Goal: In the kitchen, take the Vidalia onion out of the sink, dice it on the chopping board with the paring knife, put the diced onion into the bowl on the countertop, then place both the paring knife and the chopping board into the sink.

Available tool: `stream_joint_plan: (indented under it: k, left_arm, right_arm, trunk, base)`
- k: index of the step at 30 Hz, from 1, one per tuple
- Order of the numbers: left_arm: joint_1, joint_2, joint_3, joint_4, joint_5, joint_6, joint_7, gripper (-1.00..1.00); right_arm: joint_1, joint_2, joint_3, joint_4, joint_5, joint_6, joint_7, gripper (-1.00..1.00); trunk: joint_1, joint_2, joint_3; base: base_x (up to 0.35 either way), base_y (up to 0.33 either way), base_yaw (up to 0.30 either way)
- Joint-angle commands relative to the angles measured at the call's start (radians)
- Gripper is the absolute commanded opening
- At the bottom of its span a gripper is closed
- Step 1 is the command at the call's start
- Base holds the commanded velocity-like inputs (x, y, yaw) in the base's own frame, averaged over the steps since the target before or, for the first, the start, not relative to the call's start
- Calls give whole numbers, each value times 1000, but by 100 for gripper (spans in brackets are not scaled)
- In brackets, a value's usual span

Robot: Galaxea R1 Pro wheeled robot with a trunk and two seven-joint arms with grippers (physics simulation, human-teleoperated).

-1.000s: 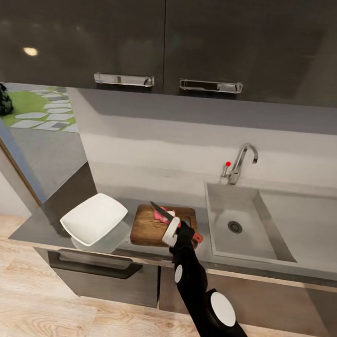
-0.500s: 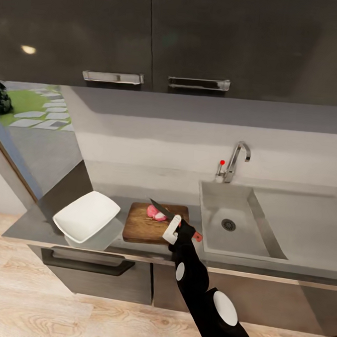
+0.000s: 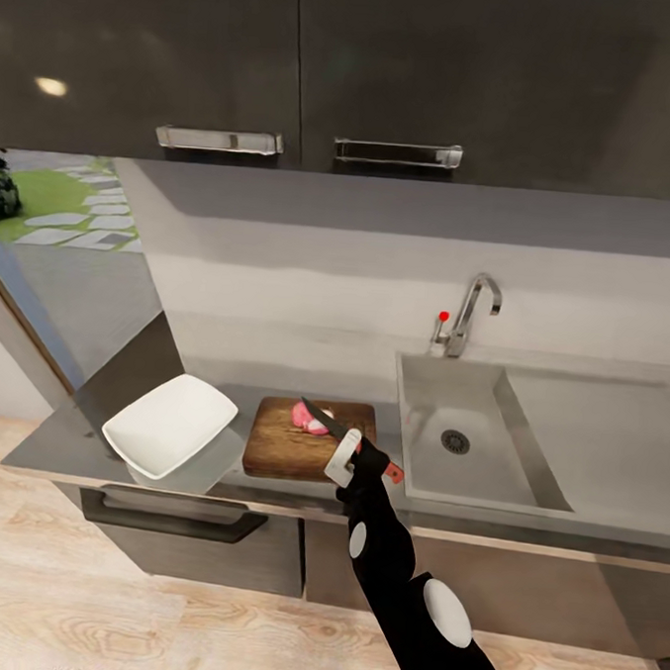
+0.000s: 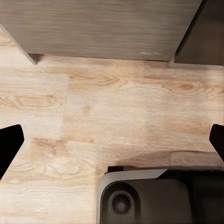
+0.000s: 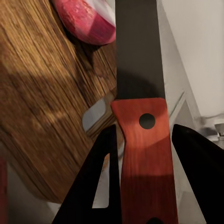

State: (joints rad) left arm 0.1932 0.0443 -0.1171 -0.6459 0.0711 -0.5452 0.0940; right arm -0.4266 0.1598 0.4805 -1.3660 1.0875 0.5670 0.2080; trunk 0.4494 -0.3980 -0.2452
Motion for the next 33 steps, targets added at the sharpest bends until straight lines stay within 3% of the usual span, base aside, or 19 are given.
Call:
stream_joint_plan:
  k: [1, 20, 33]
  left_arm:
    - [0, 2, -8, -1, 7, -1, 9, 100]
    - [0, 2, -8, -1, 7, -1, 9, 100]
    - [0, 2, -8, -1, 7, -1, 9, 100]
  right_arm:
    - [-1, 0, 1, -1, 11, 5, 8, -100]
    - [0, 1, 1, 2, 11, 5, 10, -100]
    - [0, 1, 1, 2, 11, 5, 10, -100]
  trunk:
    - [1, -2, -3]
    - [1, -2, -34]
    - [1, -2, -37]
  base:
    - [0, 0, 0]
    - [0, 0, 0]
    - [0, 0, 0]
